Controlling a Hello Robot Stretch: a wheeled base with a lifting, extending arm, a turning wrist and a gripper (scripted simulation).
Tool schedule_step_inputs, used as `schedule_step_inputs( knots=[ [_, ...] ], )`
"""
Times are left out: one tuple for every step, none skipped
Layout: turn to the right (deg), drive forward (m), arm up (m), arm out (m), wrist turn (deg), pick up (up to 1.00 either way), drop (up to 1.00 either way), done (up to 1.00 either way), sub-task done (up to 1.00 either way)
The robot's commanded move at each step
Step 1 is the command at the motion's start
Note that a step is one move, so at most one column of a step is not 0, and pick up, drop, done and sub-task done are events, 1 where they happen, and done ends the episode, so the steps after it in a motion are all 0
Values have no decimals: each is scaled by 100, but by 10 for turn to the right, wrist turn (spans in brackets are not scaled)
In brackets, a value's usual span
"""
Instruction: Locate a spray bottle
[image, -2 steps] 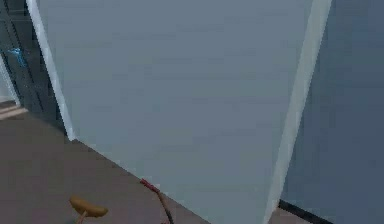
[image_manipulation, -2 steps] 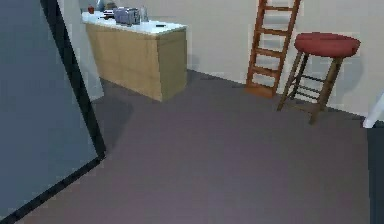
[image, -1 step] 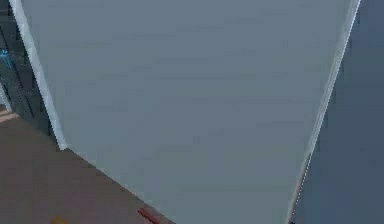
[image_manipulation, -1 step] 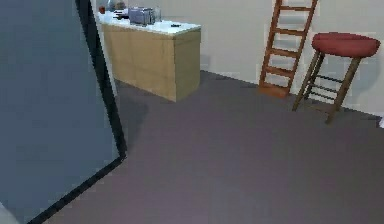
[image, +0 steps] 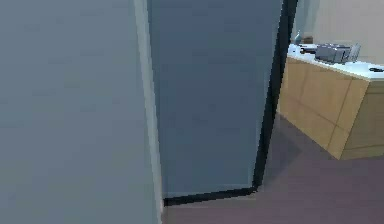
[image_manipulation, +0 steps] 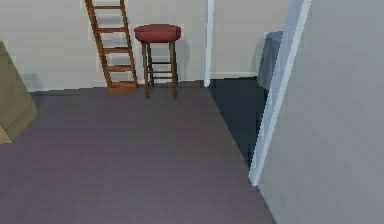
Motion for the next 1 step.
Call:
schedule_step_inputs(
  knots=[
    [180, 0, 0, 0, 0, 0, 0, 0, 0]
  ],
)
